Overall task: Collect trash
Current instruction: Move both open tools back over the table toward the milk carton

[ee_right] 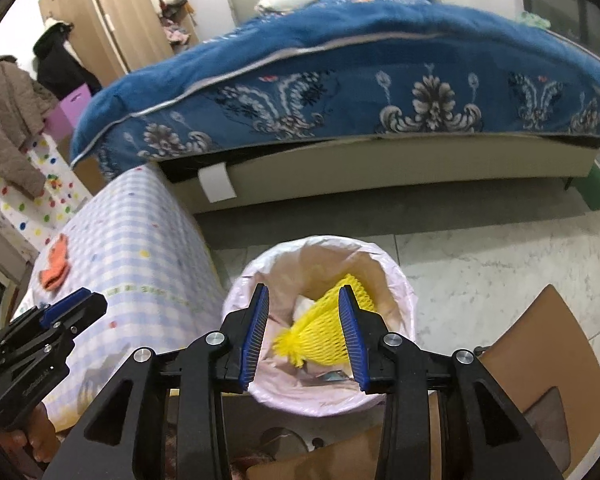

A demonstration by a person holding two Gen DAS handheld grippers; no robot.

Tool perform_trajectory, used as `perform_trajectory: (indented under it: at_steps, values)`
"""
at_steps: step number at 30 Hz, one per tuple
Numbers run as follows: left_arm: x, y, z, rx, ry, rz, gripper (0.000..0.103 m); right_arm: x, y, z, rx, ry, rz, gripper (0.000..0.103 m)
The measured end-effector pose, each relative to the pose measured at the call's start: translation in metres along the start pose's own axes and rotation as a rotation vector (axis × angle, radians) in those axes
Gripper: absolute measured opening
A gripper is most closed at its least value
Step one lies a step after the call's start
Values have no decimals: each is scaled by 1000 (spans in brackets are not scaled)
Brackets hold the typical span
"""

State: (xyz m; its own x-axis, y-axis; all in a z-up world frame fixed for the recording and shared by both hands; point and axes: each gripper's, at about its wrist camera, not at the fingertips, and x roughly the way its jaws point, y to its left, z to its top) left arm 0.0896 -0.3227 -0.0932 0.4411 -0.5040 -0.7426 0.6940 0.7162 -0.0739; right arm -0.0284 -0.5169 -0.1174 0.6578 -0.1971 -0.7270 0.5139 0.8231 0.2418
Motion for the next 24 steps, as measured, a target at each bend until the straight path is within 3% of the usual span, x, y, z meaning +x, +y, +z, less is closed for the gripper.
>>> perform_trajectory:
  at_steps: [13, 24]
  values:
    - [-100, 80, -56, -98, -77, 169, 49, -34, 112, -20, -194, -16, 162, 38]
    - [-146, 192, -101, -306, -97, 336, 54, -31, 216, -32, -360, 8, 271, 38]
